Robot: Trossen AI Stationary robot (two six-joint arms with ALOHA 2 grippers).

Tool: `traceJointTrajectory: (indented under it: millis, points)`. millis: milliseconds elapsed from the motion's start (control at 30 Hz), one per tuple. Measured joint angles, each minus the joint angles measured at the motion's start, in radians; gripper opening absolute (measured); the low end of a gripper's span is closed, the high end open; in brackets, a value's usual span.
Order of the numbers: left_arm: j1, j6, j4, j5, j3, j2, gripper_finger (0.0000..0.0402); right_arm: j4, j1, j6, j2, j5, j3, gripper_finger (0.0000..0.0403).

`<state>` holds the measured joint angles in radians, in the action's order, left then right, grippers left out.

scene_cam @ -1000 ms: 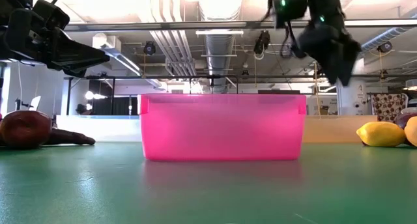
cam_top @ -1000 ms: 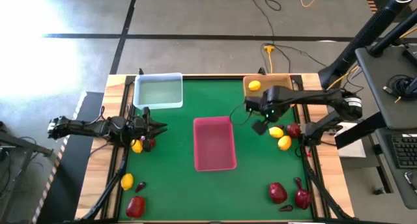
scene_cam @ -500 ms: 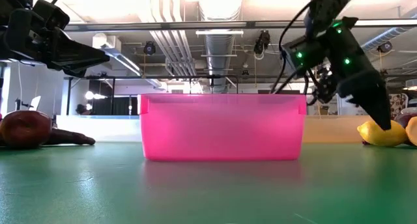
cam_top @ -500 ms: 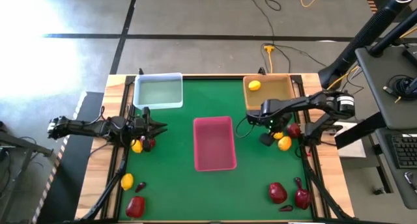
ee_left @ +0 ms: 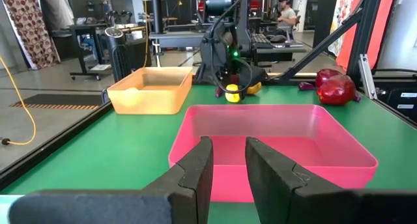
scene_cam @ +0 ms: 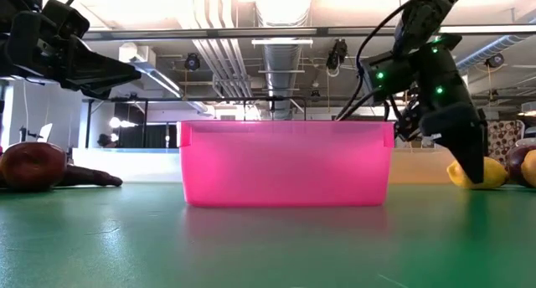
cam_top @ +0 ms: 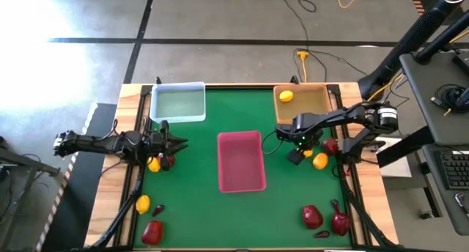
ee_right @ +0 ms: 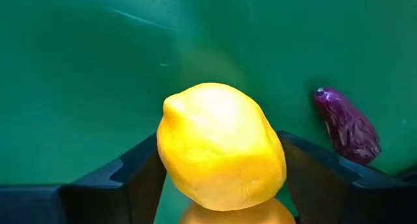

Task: Sort produce into baskets
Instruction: Put the lemon into the orange bin

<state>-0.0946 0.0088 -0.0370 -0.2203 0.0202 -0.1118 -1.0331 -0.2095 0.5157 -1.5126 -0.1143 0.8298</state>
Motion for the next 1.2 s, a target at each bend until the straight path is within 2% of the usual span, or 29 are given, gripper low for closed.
traceJointTrajectory:
  millis: [100, 267, 333, 433, 600, 767, 967, 1200]
  points:
    - [0.0, 0.0, 0.0, 0.0, 0.0, 0.0, 0.0075, -0.041, -0.001, 0.004, 0.013, -0.039, 0.039, 0.025]
    - [0.0, 0.0, 0.0, 0.0, 0.0, 0.0, 0.0075, -0.214, -0.018, -0.021, 0.078, -0.072, 0.246, 0.0248]
    - [0.0, 0.0, 0.0, 0.0, 0.0, 0.0, 0.0075, -0.219, -0.054, -0.027, 0.102, -0.047, 0.326, 0.0248]
    - [0.0, 0.0, 0.0, 0.0, 0.0, 0.0, 0.0075, -0.181, -0.152, -0.016, 0.114, 0.072, 0.401, 0.0248]
    - [0.0, 0.0, 0.0, 0.0, 0.0, 0.0, 0.0075, -0.054, -0.424, -0.02, 0.067, 0.145, 0.393, 0.0247]
    - [0.0, 0.0, 0.0, 0.0, 0.0, 0.0, 0.0075, 0.014, -0.619, -0.092, -0.03, 0.24, 0.365, 0.0247]
    - [0.0, 0.0, 0.0, 0.0, 0.0, 0.0, 0.0075, 0.168, -0.712, -0.111, -0.149, 0.214, 0.357, 0.0254]
    - [0.0, 0.0, 0.0, 0.0, 0.0, 0.0, 0.0075, 0.278, -0.734, -0.103, -0.22, 0.219, 0.371, 0.0295]
